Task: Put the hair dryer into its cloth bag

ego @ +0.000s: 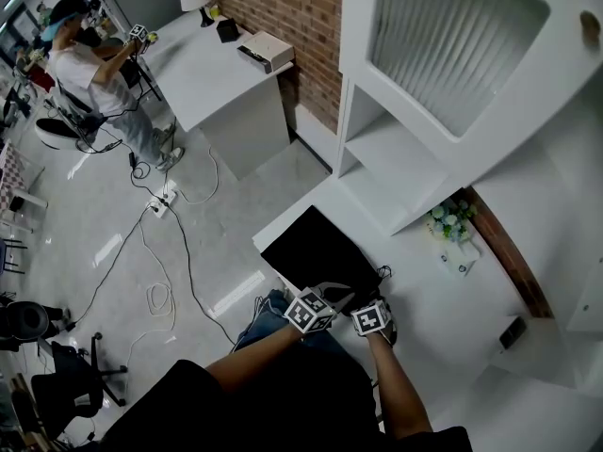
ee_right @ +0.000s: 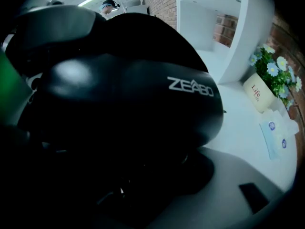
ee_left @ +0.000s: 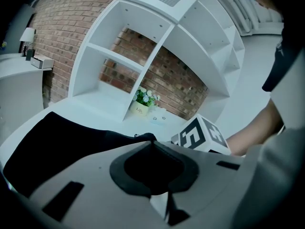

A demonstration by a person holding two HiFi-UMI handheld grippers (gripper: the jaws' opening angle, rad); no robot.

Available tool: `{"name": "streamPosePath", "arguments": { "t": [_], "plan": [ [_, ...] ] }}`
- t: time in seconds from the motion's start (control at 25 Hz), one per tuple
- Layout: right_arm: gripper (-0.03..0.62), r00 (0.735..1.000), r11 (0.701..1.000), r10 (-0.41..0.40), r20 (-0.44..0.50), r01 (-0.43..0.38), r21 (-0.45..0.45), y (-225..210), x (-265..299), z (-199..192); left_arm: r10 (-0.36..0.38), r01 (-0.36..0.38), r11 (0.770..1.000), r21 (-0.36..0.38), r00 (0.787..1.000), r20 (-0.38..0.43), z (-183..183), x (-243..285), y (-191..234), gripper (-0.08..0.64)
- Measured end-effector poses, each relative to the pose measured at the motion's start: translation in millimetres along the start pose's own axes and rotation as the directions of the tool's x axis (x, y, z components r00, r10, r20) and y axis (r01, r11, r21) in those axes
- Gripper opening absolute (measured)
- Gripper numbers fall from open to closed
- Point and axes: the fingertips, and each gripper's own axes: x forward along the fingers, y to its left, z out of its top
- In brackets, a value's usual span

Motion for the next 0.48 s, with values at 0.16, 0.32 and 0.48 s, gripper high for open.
{"name": "streamPosePath", "arguments": {
  "t": [0.16, 0.32, 0.48],
  "plan": [
    [0.270, 1.000, 1.000, -0.007, -0.014, 0.007, -0.013, 1.3, 5.9, 7.5, 0.004, -0.004, 1.000, -0.010, 1.000, 0.003, -1.1, -4.2, 6.0, 0.028],
    [0.272, 0.999, 1.000, -0.009, -0.045, 0.007, -0.029, 1.7, 8.6, 10.0, -0.005, 0.005, 1.000, -0.011, 1.000, 0.019, -0.8, -8.3, 7.3, 0.028],
    [0.278, 0.999, 0.999, 0.037, -0.040, -0.038, -0.025, 2.8, 13.0, 10.0, 0.000, 0.000, 1.000, -0.006, 1.000, 0.011, -2.0, -9.1, 8.1, 0.028]
  ]
}}
